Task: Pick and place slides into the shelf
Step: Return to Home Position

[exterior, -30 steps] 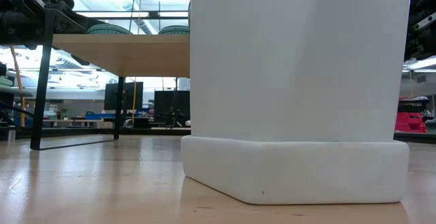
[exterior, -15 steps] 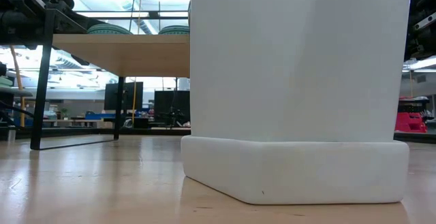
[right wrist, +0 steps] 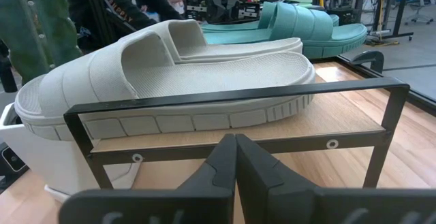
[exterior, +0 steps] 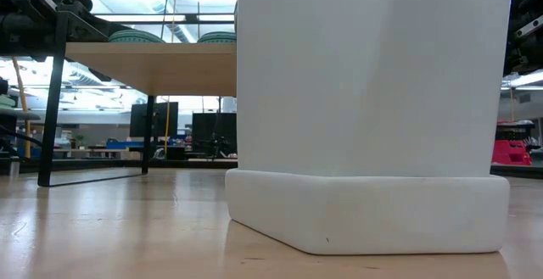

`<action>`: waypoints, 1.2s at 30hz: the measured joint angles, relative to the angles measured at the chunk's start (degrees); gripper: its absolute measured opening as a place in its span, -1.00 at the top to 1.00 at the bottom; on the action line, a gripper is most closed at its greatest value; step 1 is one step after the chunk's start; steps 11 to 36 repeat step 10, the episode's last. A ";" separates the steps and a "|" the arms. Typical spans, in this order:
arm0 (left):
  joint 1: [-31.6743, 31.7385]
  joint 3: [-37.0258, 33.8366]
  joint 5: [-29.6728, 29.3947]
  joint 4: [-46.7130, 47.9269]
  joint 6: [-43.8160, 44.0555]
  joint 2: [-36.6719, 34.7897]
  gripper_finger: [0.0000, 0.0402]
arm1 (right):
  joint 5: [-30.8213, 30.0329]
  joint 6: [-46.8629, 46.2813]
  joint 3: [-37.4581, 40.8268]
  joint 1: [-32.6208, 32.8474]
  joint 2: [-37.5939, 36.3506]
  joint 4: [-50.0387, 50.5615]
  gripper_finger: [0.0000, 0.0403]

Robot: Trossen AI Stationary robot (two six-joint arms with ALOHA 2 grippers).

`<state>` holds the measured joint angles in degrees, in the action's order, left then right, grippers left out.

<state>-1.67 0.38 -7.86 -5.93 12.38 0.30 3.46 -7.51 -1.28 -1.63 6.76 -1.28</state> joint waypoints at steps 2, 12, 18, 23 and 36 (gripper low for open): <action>0.00 0.00 -0.01 0.02 0.01 0.00 0.82 | -0.01 0.00 0.00 -0.02 -0.02 0.00 0.93; 0.00 0.00 0.00 0.02 0.02 0.00 0.87 | -0.02 0.00 0.00 -0.02 0.00 0.00 0.93; 0.00 0.00 0.00 0.02 0.02 0.00 0.87 | -0.02 0.00 0.00 -0.02 0.00 0.00 0.93; 0.00 0.00 0.00 0.02 0.02 0.00 0.87 | -0.02 0.00 0.00 -0.02 0.00 0.00 0.93; 0.00 0.00 0.00 0.02 0.02 0.00 0.87 | -0.02 0.00 0.00 -0.02 0.00 0.00 0.93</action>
